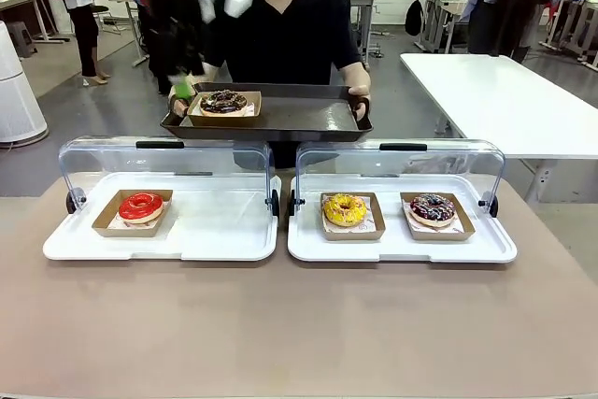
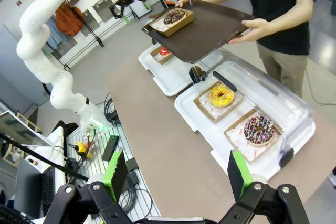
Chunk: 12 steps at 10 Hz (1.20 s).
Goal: Provide the desired donut to the person.
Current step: Place the picked Paper togo box onto the Handle tray extended by the person, then pick up and lift the Paper togo box containing the Donut pointed at by the person.
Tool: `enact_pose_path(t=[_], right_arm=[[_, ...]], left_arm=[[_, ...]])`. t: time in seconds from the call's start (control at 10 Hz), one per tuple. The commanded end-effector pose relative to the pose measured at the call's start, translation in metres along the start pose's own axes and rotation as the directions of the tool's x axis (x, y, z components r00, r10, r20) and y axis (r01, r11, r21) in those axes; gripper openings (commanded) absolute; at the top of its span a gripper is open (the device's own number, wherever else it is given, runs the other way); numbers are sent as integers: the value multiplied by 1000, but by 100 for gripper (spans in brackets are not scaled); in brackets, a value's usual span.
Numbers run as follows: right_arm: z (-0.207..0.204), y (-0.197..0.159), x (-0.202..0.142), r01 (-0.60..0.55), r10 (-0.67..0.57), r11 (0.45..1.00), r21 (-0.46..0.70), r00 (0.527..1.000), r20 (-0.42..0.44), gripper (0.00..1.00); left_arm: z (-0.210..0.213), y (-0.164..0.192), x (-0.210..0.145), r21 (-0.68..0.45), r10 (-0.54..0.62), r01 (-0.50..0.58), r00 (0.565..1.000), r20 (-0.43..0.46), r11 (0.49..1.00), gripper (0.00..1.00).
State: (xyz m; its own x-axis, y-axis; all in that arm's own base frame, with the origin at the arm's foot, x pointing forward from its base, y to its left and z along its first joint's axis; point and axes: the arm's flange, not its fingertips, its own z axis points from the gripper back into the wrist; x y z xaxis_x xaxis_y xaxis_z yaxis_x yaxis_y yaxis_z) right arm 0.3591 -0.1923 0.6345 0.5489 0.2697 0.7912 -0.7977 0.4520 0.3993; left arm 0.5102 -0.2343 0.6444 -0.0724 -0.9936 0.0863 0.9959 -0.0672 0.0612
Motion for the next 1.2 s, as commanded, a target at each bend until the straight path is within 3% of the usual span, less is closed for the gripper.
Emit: enact_pose_path(t=[0.0,0.2,0.4,0.9,1.1], right_arm=[[-1,1,0,-7,7,1000,12,1000,22,100],[-1,1,0,-7,7,1000,12,1000,22,100],[-1,1,0,-7,7,1000,12,1000,22,100],[-1,1,0,-7,7,1000,12,1000,22,100],[-1,1,0,-7,7,1000,12,1000,22,100]], left_arm=[[31,-76,-80,73,4,-11,995,100,997,100],[41,-112,-146,58,99,-112,977,188,992,100],[33,-129,-179,43,144,-156,967,211,987,100],[2,-128,-183,15,172,-177,973,154,984,100],[3,-128,-185,-2,156,-158,971,184,987,100]])
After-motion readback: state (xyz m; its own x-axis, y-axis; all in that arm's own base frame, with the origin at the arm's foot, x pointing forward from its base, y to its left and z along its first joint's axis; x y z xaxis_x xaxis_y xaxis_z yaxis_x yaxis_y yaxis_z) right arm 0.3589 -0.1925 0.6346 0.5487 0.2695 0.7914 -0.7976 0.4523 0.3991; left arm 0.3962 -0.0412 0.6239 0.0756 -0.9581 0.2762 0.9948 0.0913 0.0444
